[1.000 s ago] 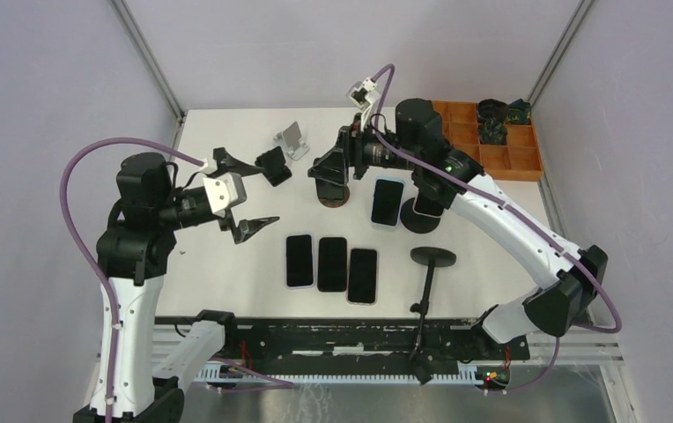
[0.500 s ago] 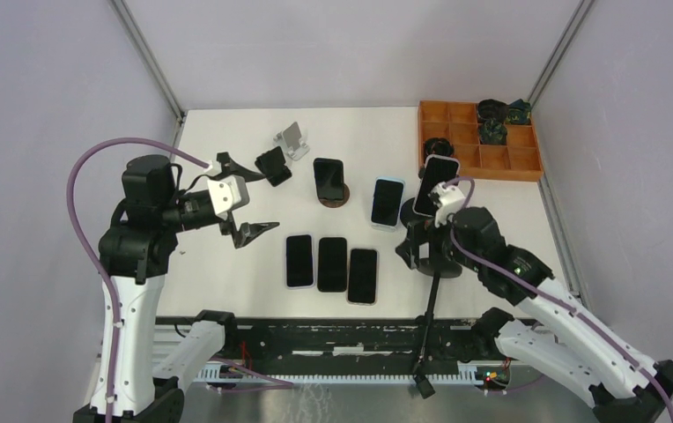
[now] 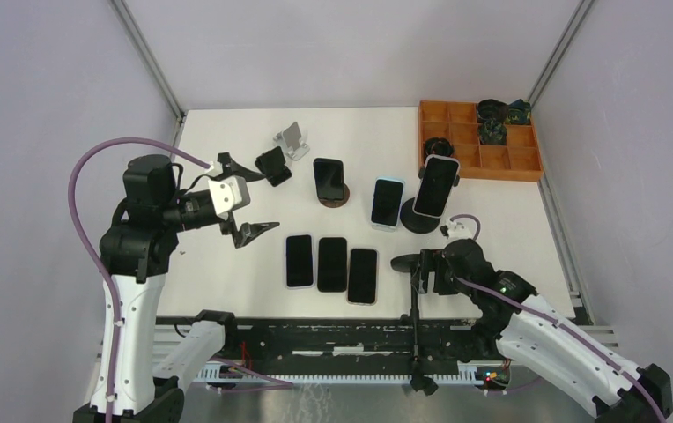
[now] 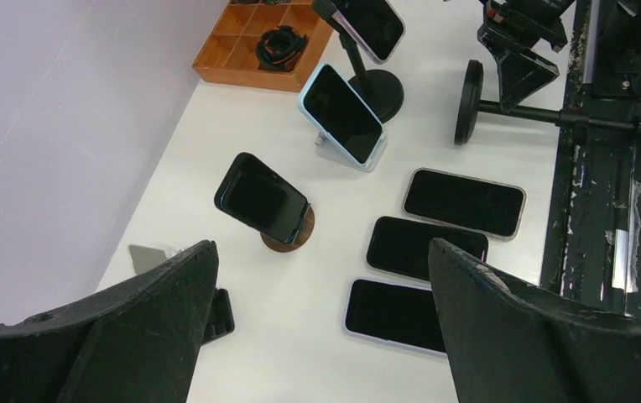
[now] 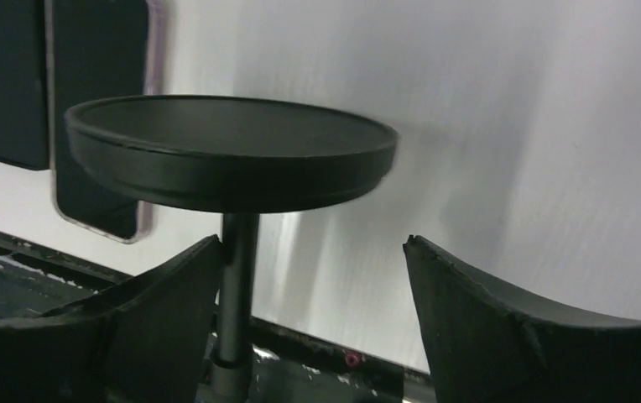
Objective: Remove the phone from the phone stand
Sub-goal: Pick up the phone stand at the center of the board.
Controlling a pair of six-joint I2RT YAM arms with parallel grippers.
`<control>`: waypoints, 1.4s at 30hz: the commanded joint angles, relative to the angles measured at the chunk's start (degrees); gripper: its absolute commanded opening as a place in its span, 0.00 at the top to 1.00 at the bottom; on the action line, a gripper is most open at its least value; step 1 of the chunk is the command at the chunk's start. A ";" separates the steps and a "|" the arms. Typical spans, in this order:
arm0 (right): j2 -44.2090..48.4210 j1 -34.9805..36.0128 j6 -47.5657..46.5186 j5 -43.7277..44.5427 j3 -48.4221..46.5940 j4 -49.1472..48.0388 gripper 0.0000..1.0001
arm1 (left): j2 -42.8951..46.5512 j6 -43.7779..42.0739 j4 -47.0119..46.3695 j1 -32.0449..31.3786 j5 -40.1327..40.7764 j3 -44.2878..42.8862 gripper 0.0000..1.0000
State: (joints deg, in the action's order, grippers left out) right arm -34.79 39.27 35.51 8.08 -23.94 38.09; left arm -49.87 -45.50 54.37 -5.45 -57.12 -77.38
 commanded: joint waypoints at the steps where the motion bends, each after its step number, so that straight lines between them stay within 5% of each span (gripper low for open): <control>1: -0.63 0.18 2.96 -0.55 4.28 -0.30 0.19 | 0.22 -2.02 1.06 -0.14 -1.17 0.03 0.00; 10: 3.80 1.39 5.10 -5.92 9.06 -3.45 0.30 | -0.57 -2.16 1.26 -0.16 -2.24 -0.45 0.00; 17: 2.87 6.13 8.25 -6.17 12.65 -8.89 0.65 | -0.71 -2.19 1.31 -0.16 -2.93 -0.78 0.00; 22: -3.87 11.26 5.32 -5.18 2.45 -11.67 1.00 | -0.56 -7.51 4.93 -0.09 -5.08 -0.66 0.00; 31: -17.29 17.00 -1.56 -14.85 -18.73 -16.66 1.00 | 0.50 -12.67 7.58 -0.13 -8.13 1.43 0.00; 42: -37.49 19.74 -1.50 -21.73 -39.54 -22.21 1.00 | -3.03 -5.70 7.64 -1.12 -7.27 5.48 0.00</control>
State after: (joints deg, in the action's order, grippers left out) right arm -67.61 58.08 34.54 -10.00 -54.61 22.68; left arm -51.29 -54.22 61.41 -5.63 -64.18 -72.64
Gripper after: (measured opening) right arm 0.246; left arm 0.997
